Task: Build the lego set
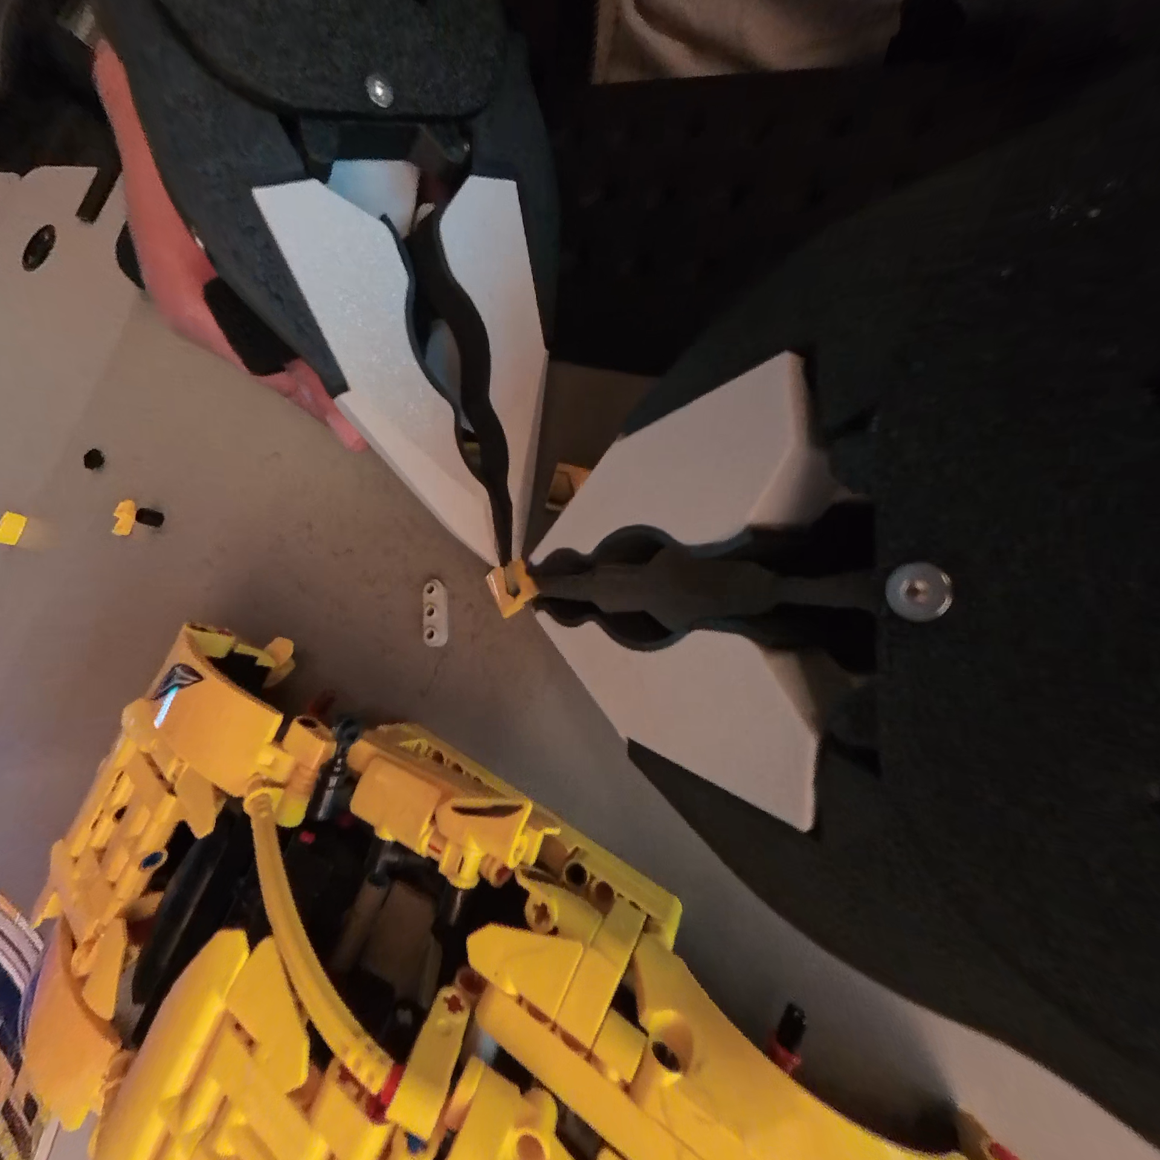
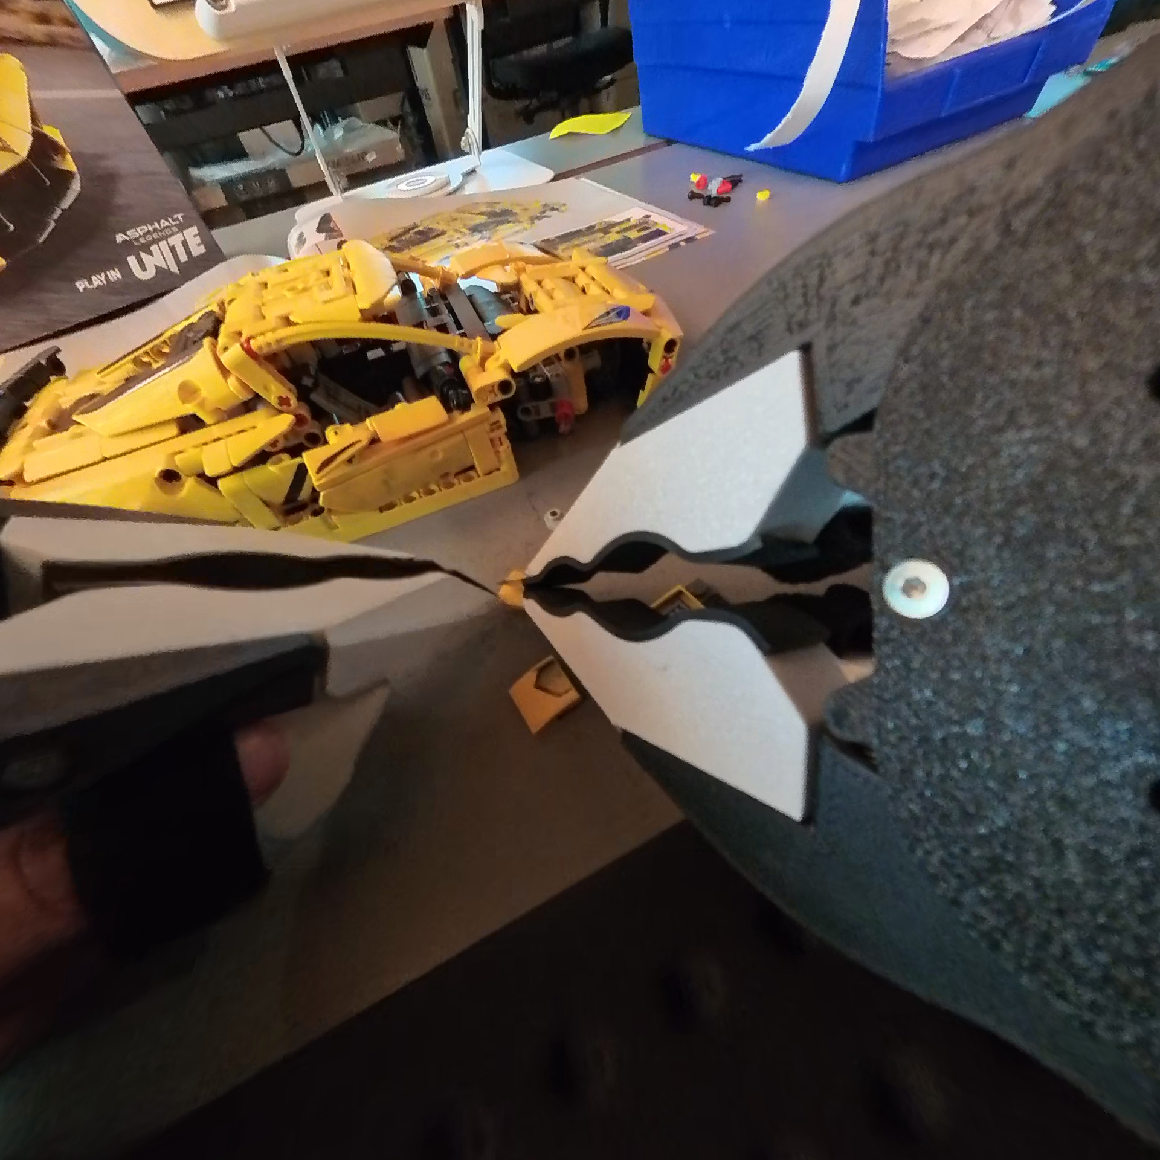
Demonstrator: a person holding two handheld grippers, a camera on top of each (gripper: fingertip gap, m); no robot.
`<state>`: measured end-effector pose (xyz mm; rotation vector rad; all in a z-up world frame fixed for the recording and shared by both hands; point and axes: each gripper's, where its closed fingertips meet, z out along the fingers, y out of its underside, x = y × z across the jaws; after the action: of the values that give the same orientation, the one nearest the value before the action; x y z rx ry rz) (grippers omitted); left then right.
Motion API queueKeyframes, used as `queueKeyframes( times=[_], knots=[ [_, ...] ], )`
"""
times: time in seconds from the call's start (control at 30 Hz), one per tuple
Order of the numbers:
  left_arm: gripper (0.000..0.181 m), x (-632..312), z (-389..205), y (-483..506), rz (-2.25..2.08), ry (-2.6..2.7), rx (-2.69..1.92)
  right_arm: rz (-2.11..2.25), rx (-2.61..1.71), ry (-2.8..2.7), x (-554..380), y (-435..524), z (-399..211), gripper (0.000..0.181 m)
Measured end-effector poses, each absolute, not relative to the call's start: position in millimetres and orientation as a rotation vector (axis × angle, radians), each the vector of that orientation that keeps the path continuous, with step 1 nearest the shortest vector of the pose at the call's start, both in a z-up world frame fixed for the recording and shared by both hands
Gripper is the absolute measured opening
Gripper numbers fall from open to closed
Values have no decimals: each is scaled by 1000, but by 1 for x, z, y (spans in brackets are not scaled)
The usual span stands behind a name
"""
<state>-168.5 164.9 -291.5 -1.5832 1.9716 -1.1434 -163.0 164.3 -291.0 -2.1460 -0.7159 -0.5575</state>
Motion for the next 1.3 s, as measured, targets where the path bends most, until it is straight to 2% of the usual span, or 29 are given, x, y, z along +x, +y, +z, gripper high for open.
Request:
queueKeyframes(
  times=[0.2, 0.5, 1.3],
  knots=[
    [19, -168, -296, 162, -1136, 2007, -1601, -540, -2150, -709, -163, 164, -291, 0],
    [5, -165, -298, 167, -1106, 1994, -1618, -520, -2165, -705, -163, 164, -293, 0],
    [2, -162, -298, 170, -1116, 1979, -1642, -497, -2191, -697, -162, 164, -296, 0]
  ],
)
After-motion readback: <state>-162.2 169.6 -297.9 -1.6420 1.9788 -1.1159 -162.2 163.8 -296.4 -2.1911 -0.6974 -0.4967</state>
